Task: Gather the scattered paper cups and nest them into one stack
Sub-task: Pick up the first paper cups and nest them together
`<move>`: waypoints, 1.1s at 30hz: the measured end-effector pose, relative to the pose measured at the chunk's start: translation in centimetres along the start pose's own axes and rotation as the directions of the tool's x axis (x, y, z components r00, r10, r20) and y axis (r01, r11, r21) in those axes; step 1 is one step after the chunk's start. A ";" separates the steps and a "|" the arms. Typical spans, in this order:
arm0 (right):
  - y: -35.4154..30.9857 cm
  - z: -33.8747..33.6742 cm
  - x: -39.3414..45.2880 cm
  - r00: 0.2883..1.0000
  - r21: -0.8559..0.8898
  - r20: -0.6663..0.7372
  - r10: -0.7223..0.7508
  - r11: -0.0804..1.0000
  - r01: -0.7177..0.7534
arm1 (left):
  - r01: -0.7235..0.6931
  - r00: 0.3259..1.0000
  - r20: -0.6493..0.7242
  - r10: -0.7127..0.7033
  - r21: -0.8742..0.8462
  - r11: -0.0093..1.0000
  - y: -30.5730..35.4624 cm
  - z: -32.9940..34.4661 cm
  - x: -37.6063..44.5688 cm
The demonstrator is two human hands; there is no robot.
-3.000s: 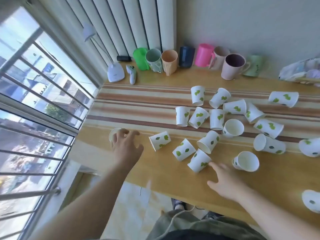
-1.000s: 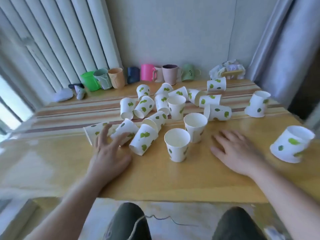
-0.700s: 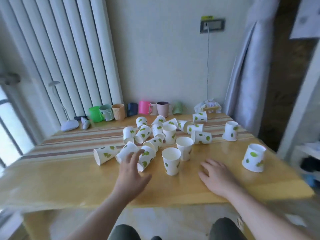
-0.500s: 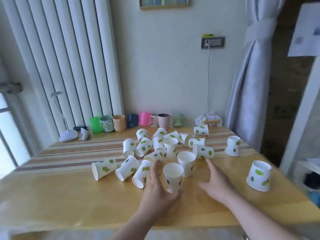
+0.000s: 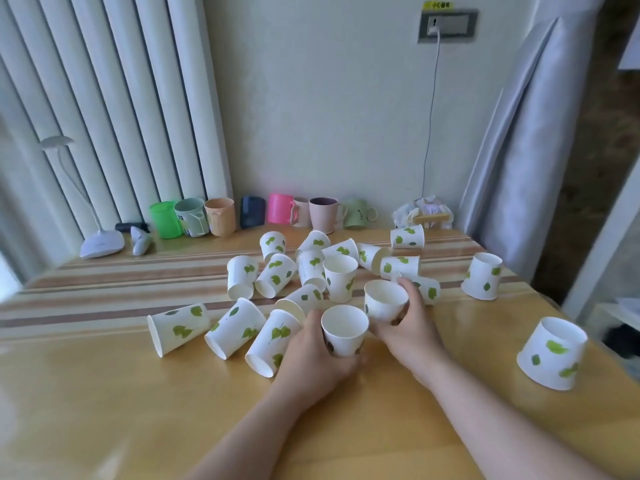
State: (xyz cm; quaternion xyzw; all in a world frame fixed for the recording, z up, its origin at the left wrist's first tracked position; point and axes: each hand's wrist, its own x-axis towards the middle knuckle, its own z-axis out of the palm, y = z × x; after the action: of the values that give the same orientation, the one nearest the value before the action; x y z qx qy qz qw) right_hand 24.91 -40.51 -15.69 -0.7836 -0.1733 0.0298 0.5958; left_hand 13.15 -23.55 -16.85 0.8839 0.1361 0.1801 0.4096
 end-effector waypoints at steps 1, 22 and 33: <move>-0.8 -0.3 0.2 0.999 0.075 -0.041 -0.007 0.997 0.010 | -0.006 1.000 0.001 0.006 0.006 1.000 0.0 0.0 0.0; -1.4 -7.1 0.3 0.998 -0.233 0.041 -0.043 0.971 0.051 | -0.175 0.985 0.007 0.175 0.065 0.982 0.9 0.3 -1.0; 1.2 -5.1 7.8 0.996 -0.792 0.037 0.085 0.610 -0.022 | -0.134 0.989 0.076 0.127 0.084 0.987 0.9 0.2 -0.6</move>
State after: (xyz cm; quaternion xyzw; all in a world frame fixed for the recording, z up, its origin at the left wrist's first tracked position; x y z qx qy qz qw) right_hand 33.84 -43.11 -14.14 -0.9692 -0.1662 -0.0038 0.1819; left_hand 12.85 -24.49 -16.41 0.9141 0.0713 0.1690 0.3617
